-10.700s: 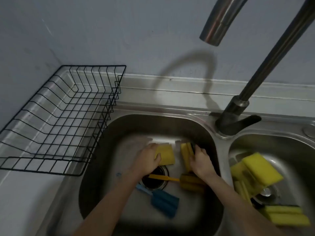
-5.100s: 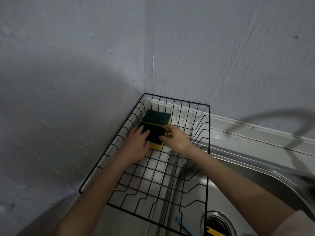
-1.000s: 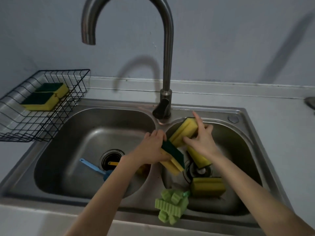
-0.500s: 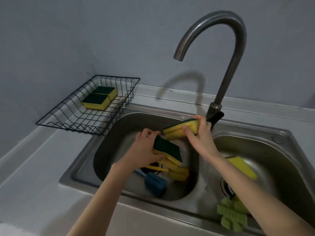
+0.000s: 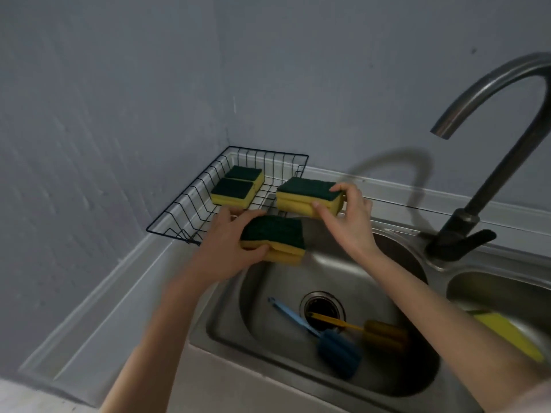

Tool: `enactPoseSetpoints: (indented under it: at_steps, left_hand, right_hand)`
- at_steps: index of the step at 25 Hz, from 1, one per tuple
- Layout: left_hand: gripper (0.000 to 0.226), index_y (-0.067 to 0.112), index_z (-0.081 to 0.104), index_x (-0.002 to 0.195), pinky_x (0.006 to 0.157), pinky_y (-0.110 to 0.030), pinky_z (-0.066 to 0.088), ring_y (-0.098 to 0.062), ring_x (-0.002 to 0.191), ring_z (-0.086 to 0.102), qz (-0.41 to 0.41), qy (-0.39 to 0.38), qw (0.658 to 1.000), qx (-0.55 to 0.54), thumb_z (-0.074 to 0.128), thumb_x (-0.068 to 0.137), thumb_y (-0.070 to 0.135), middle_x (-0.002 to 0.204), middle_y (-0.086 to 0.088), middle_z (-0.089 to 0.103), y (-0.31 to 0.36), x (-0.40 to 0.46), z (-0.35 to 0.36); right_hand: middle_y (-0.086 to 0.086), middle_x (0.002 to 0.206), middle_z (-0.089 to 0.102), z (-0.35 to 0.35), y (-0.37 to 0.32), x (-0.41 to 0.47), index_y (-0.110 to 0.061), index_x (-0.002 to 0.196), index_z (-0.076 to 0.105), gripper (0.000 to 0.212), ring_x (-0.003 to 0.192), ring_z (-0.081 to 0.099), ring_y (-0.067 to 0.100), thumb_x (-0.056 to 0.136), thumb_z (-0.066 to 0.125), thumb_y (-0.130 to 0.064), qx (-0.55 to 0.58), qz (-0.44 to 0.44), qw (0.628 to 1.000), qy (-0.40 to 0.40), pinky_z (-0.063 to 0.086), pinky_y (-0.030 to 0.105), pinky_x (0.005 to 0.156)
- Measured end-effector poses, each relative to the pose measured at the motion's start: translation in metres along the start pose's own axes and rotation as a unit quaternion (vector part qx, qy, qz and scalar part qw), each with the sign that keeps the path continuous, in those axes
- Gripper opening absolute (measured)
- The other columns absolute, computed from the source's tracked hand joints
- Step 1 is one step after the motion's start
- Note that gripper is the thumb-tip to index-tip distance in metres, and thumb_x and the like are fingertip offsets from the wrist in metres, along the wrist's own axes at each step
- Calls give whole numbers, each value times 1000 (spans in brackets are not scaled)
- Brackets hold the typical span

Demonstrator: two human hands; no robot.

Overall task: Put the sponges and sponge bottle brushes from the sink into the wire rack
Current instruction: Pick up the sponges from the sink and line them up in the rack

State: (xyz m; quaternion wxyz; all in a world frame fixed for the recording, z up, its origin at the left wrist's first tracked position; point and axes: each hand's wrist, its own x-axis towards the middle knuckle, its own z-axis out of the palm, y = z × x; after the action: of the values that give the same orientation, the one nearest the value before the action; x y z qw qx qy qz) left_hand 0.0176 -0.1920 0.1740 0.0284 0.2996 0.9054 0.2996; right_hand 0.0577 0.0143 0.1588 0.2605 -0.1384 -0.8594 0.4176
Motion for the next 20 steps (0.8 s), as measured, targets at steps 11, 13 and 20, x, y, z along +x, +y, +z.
enactPoseSetpoints:
  at_steps: [11, 13, 20]
  left_hand:
    - [56, 27, 42, 129, 93, -23, 33, -21, 115, 39, -85, 56, 993, -61, 63, 78, 23, 113, 1, 28, -104, 20, -50]
    - [55, 27, 40, 130, 92, -22, 33, -17, 112, 39, -93, 49, 992, -72, 61, 80, 22, 113, 2, 27, -117, 26, -52]
    - [55, 25, 39, 131, 91, -21, 32, -11, 107, 35, -119, 41, 990, -69, 59, 81, 17, 119, -2, 32, -141, 42, -43]
  right_hand:
    - [16, 125, 48, 135, -23, 66, -10, 129, 38, 65, 119, 43, 32, 74, 65, -34, -64, 35, 973, -219, 43, 46, 100]
    - [17, 129, 44, 155, -23, 72, -12, 135, 34, 73, 123, 40, 33, 74, 65, -35, -74, 46, 962, -258, 41, 46, 103]
    - [17, 133, 35, 199, -16, 83, -16, 136, 31, 73, 121, 40, 35, 76, 70, -31, -101, 56, 953, -282, 39, 43, 106]
